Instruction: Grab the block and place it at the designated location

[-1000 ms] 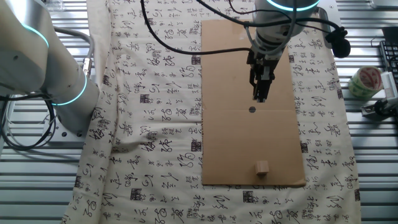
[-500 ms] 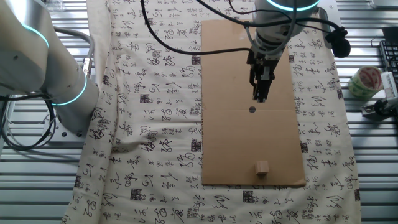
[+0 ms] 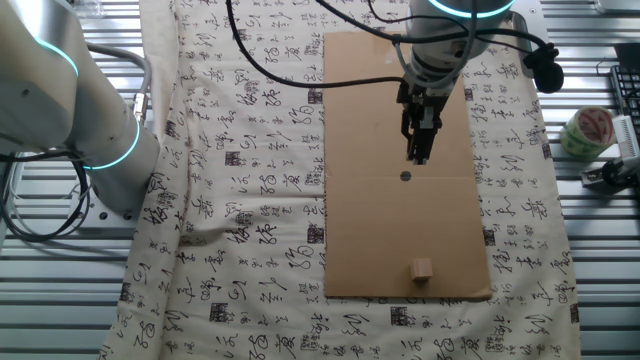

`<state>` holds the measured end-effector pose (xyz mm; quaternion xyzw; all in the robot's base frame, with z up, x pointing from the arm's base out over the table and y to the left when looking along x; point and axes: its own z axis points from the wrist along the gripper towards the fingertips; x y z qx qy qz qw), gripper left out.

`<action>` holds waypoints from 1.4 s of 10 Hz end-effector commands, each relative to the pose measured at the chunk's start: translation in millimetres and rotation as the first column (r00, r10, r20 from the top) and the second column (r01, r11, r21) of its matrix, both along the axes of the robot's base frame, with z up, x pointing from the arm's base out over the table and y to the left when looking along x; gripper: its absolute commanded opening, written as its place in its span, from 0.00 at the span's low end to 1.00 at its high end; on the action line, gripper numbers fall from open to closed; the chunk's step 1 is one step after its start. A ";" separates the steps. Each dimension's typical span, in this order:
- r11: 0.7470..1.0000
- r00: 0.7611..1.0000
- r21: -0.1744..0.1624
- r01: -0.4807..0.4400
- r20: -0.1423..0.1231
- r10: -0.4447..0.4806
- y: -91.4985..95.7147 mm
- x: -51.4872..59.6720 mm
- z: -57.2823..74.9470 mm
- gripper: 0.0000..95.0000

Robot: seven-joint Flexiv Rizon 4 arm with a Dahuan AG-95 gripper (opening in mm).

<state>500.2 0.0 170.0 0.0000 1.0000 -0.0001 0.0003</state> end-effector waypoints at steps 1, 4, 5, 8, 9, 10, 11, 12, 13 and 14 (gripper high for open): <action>0.997 0.995 -0.025 -0.079 0.058 0.080 0.0 -0.2 0.0 1.00; 0.998 0.996 -0.009 -0.069 0.058 0.070 0.0 -0.2 0.0 0.00; 0.998 0.996 -0.010 -0.069 0.058 0.070 0.0 -0.2 0.0 0.00; 0.998 0.996 -0.011 -0.068 0.058 0.069 0.0 -0.2 0.0 0.00; 0.998 0.996 -0.011 -0.068 0.058 0.068 0.0 -0.2 0.0 0.00; 0.998 0.996 -0.011 -0.067 0.058 0.068 0.0 -0.2 0.0 0.00; 0.998 0.996 -0.011 -0.067 0.058 0.067 0.0 -0.2 0.0 0.00; 0.998 0.996 -0.011 -0.066 0.058 0.067 0.0 -0.2 0.0 0.00; 0.998 0.996 -0.011 -0.066 0.058 0.067 0.0 -0.2 0.0 0.00; 0.998 0.996 -0.011 -0.066 0.058 0.067 0.0 -0.2 0.0 0.00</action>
